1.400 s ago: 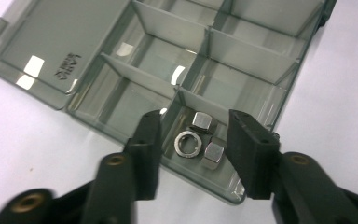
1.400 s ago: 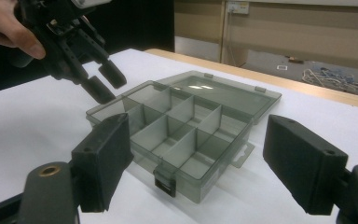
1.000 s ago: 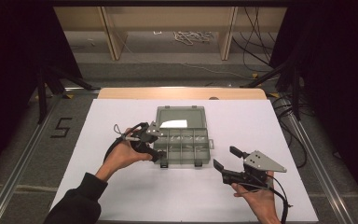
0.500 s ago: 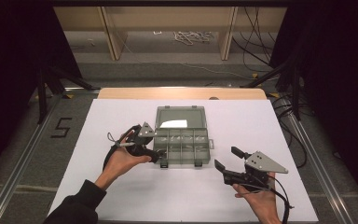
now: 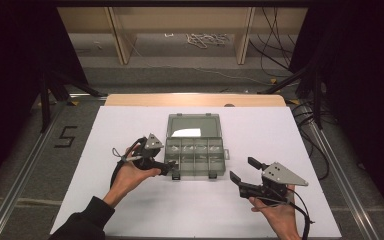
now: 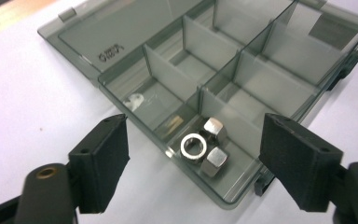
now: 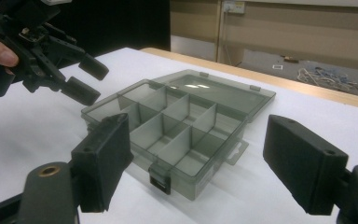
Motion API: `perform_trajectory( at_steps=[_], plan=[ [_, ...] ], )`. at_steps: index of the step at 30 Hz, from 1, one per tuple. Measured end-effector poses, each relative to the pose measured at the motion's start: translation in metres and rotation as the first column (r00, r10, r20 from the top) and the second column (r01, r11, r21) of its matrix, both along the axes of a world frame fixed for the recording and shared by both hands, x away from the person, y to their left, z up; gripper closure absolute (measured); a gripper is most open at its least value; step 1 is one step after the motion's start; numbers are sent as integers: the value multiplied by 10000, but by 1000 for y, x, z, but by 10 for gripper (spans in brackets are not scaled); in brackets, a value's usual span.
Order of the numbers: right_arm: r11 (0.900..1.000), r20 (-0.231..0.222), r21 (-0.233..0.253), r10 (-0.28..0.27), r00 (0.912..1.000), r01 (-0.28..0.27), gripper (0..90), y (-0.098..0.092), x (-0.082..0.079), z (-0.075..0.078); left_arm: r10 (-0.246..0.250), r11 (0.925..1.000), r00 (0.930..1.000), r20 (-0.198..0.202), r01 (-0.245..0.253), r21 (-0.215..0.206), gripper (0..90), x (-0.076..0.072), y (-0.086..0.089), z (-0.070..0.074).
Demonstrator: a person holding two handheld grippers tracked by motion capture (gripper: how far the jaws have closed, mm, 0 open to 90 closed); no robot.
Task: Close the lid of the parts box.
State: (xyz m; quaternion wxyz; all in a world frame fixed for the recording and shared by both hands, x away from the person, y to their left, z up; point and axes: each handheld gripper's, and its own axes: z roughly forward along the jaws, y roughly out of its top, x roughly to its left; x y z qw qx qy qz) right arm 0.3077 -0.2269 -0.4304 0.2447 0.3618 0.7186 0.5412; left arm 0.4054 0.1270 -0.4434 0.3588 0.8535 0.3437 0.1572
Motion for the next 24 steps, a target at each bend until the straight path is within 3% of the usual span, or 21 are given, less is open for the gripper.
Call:
perform_trajectory(
  at_steps=[1, 3, 8, 14, 17, 19, 21, 24],
  plan=[
    [10000, 2, -39, -10, 10000, 10, 239, 0, 0, 0, -148, 9998, 9999, 32, 148, 98, 288, 2, 1, -2],
    [9996, -101, -263, -54, 9999, 52, 239, -1, -1, 0, 76, 10000, 9998, -196, -75, 31, 287, 3, 2, -7],
    [9998, -43, -152, -83, 10000, 83, 239, 0, 1, 0, 223, 9997, 9983, -534, -221, 44, 319, 6, 4, -14],
    [9997, -59, -233, 17, 10000, -18, 240, 3, 3, -1, 267, 9996, 9969, -738, -271, -50, 427, 8, 7, -17],
    [9996, 217, -259, -121, 9997, 127, 241, 5, 9, 0, 149, 9999, 9935, -1125, -157, -62, 455, 9, 5, -20],
    [9993, 123, -303, -210, 9997, 214, 242, 6, 14, 3, -110, 9994, 9911, -1328, 153, 313, 483, 10, 6, -20],
    [9988, 207, -342, -340, 9992, 347, 244, 9, 20, 5, 113, 9999, 9912, -1320, -120, -46, 506, 11, 4, -23],
    [9983, -62, -462, -346, 9994, 343, 249, 12, 32, 8, 98, 9999, 9895, -1439, -89, 66, 530, 11, 4, -24]
  ],
)
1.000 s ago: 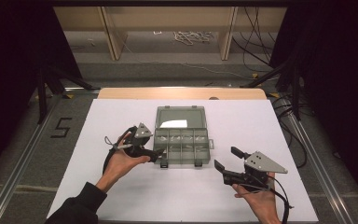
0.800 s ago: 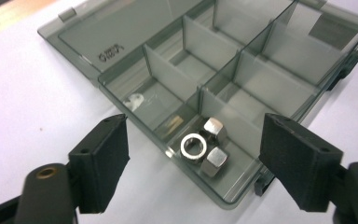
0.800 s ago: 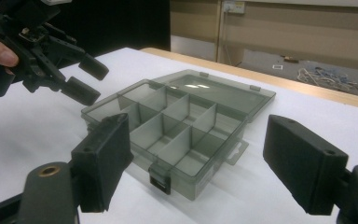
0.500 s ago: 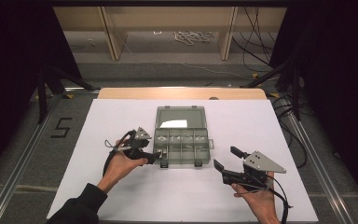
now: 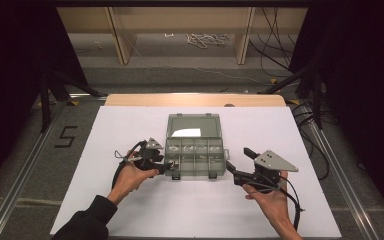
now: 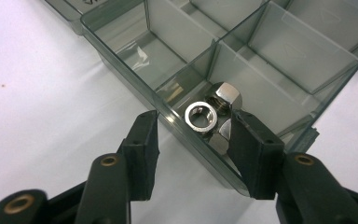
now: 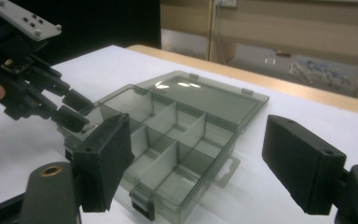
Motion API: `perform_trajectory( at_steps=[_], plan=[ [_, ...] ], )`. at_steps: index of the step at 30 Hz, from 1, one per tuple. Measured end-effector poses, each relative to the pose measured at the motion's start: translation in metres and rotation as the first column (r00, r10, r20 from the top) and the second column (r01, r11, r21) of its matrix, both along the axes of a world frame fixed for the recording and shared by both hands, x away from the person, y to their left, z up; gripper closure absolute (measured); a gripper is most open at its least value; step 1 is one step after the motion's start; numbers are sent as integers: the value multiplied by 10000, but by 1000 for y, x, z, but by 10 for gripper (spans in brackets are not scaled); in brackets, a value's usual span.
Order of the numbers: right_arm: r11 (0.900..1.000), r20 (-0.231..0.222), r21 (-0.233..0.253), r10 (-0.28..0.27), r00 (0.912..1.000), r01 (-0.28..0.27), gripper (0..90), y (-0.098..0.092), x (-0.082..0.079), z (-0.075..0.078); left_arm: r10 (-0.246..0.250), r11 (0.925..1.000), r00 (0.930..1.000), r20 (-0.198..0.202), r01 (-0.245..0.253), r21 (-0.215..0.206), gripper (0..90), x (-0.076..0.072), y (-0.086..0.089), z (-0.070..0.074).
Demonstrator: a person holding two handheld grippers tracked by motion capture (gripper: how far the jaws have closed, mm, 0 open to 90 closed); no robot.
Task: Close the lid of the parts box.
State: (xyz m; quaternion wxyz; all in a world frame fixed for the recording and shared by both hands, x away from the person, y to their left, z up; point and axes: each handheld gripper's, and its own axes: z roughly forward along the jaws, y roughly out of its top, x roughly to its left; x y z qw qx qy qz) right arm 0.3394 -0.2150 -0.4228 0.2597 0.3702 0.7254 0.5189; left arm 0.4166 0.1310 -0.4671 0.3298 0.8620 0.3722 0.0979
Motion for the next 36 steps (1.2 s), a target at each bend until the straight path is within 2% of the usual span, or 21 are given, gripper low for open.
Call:
perform_trajectory(
  at_steps=[1, 4, 8, 10, 12, 13, 16, 18, 22, 23, 25, 26, 27, 28, 29, 31, 33, 36],
  plan=[
    [10000, -63, 84, 19, 10000, -18, 248, 1, 5, 0, 56, 10000, 10000, -10, -56, -48, 532, 0, 0, 0],
    [9998, -809, -25, -184, 9965, 183, 247, 2, 18, 2, 138, 9998, 9999, -28, -138, -159, 543, 0, 0, -1],
    [9989, -1238, 398, -191, 9921, 242, 244, -1, 40, 5, 178, 9996, 9998, -85, -180, -230, 554, 1, 0, -1],
    [9992, -1445, 341, -140, 9894, 191, 244, -3, 53, 6, 247, 9993, 9994, -260, -254, -273, 556, 1, 0, 0],
    [9993, -1798, 327, -113, 9836, 174, 241, -4, 67, 6, 167, 9995, 9994, -305, -175, -261, 559, 1, 0, 0],
    [9993, -2097, 375, 2, 9778, 79, 241, -3, 72, 6, 133, 9997, 9996, -241, -137, -177, 559, 1, 1, 1],
    [9997, -2400, 241, 27, 9708, 32, 249, -2, 88, 4, 190, 9995, 9995, -265, -197, -262, 558, 1, 0, 0],
    [9995, -2372, 313, 65, 9714, 9, 261, -1, 98, 2, 171, 9995, 9994, -288, -178, -252, 557, 1, 0, 0],
    [9999, -2849, 116, 14, 9586, 20, 261, 4, 113, -1, 164, 9995, 9994, -297, -172, -267, 558, 1, 0, 0],
    [9999, -2817, 128, -21, 9595, 60, 267, 5, 117, -1, 189, 9995, 9994, -276, -196, -252, 557, 1, 0, 0],
    [9999, -2999, 121, 109, 9539, -76, 275, 7, 126, 0, 183, 9995, 9994, -283, -190, -252, 558, 1, 0, 0],
    [10000, -3178, 84, 32, 9482, -6, 278, 8, 130, 0, 178, 9995, 9994, -291, -184, -238, 558, 1, 0, 0],
    [10000, -3164, 66, 43, 9486, -23, 283, 8, 134, 0, 203, 9995, 9994, -297, -211, -256, 559, 1, 0, 0],
    [10000, -3442, 47, 11, 9389, 6, 283, 9, 138, 0, 151, 9997, 9995, -269, -156, -197, 559, 1, 0, 1],
    [10000, -3476, -24, 21, 9376, -31, 284, 10, 142, -1, 217, 9994, 9993, -315, -225, -246, 560, 1, 0, 0],
    [9999, -3760, -110, -136, 9265, 102, 288, 12, 148, -2, 235, 9995, 9993, -303, -242, -225, 560, 1, -1, 0],
    [10000, -3784, -59, -31, 9256, 10, 288, 13, 154, -5, 148, 9998, 9996, -234, -151, -115, 561, 1, 0, 1],
    [9998, -3968, -144, -161, 9178, 113, 287, 16, 160, -9, 200, 9997, 9996, -215, -203, -127, 561, 0, -1, 1]
  ],
)
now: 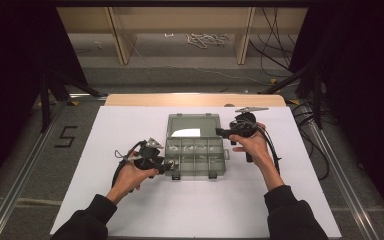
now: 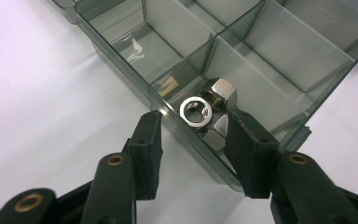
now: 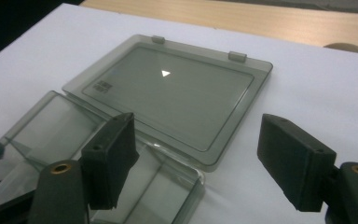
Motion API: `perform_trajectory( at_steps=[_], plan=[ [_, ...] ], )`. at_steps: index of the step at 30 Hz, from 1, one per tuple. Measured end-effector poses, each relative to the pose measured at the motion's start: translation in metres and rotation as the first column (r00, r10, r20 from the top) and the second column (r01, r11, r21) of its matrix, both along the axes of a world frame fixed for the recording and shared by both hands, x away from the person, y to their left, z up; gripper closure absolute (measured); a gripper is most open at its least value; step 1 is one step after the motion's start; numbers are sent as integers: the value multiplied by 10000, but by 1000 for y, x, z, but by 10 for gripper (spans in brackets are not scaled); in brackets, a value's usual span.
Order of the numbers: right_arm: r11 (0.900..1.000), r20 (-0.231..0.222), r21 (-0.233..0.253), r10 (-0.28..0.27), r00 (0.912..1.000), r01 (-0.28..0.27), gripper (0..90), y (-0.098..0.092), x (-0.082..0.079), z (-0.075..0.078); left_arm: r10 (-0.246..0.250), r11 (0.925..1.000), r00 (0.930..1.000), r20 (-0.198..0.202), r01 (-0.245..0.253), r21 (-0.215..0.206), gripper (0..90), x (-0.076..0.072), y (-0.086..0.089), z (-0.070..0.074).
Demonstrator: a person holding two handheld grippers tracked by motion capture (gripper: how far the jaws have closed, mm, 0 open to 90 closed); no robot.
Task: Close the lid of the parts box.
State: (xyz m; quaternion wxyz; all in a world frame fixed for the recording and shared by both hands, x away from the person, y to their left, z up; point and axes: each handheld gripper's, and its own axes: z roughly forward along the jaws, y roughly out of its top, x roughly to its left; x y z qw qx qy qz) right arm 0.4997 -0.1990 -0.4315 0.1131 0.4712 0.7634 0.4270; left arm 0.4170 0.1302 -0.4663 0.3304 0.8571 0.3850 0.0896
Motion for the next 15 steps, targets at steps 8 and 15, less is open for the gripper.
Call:
perform_trajectory(
  at_steps=[8, 15],
  plan=[
    [9986, -457, -466, -274, 9986, 252, 281, -1, 18, -7, -10, 10000, 9999, 102, 10, -41, 561, 0, 0, -1],
    [9986, -910, -363, -420, 9950, 388, 257, 0, 26, -14, -37, 10000, 10000, -33, 38, 79, 565, 0, 0, 0]
  ],
)
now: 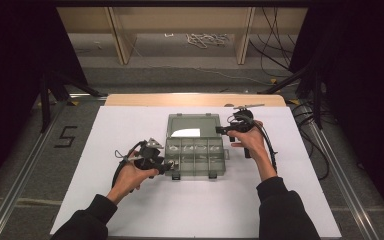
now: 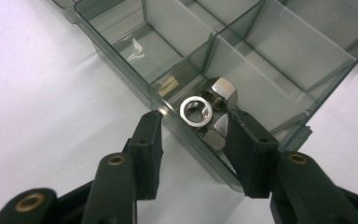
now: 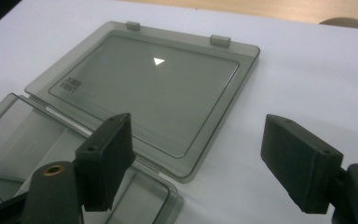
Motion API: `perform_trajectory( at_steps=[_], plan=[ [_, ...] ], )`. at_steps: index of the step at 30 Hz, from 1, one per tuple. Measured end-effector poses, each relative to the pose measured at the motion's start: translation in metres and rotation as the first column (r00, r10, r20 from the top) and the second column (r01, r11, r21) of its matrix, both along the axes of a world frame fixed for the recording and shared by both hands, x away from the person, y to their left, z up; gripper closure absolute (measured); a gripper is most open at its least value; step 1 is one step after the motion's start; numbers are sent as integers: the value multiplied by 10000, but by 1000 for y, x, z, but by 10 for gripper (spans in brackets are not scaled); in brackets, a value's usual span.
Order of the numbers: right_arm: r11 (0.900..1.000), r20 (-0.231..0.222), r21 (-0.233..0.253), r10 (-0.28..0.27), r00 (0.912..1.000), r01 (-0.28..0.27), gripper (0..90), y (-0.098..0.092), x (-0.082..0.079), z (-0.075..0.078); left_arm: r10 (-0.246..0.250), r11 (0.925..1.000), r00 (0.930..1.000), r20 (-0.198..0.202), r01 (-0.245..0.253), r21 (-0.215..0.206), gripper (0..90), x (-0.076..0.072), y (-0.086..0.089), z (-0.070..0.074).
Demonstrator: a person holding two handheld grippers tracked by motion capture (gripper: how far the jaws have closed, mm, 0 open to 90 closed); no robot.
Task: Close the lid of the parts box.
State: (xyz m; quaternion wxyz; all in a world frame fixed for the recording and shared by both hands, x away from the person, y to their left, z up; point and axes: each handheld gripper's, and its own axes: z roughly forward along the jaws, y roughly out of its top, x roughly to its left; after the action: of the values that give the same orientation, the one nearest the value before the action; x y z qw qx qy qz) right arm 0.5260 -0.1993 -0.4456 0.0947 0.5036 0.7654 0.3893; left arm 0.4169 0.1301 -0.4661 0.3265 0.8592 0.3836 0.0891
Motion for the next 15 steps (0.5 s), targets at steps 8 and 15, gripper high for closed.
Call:
perform_trajectory(
  at_steps=[8, 15],
  plan=[
    [9995, -271, -329, 22, 9996, -31, 277, 3, 7, -6, 151, 9999, 9999, 67, -151, -69, 568, -1, -2, -1],
    [9998, -677, -61, -174, 9976, 171, 311, 4, 10, -13, 45, 9999, 10000, 86, -46, 107, 568, -1, -2, 0]
  ],
)
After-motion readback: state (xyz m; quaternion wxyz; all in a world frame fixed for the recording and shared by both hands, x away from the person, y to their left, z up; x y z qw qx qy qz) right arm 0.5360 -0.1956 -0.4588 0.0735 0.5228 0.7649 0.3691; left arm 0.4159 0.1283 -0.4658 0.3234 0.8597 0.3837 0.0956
